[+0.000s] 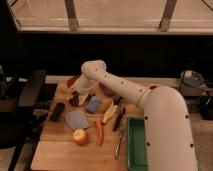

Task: Place grapes in metal cup

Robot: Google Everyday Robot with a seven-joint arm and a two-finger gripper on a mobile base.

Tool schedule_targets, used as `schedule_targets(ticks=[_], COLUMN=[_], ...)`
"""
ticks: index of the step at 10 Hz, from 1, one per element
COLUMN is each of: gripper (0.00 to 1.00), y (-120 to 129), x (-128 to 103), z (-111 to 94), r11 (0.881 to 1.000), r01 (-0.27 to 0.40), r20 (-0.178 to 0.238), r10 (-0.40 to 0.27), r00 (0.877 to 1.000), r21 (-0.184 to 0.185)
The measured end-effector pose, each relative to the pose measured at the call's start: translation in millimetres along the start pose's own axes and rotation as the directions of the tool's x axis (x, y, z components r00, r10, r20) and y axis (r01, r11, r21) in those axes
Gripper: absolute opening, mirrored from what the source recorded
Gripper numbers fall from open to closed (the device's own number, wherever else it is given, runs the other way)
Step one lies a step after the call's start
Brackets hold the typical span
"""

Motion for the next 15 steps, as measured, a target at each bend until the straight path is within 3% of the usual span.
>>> schedule_targets(ticks=[5,8,9,11,13,15], gripper=[0.65,0.65,0.6,0.4,0.18,0.04], y=[4.1,10.7,15.3,20.7,19.4,18.9], x=[16.3,31.5,38.2,44.4,39.7,37.6], z=[31.2,42.5,43.9,43.7,39.7,32.5], r11=[0.999,0.998,0.998,0.998,0.999,0.999], r01=[0.013,-0.012,-0.029,-0.039,-0.025,-0.023], r20=[0.033,0.028,0.027,0.023,0.014,-0.004], r10=[-0.012,0.014,0.031,0.04,0.025,0.023], r00=[0.999,1.0,0.999,0.999,1.0,1.0], r21=[-0.032,-0.057,-0.06,-0.051,-0.038,-0.022])
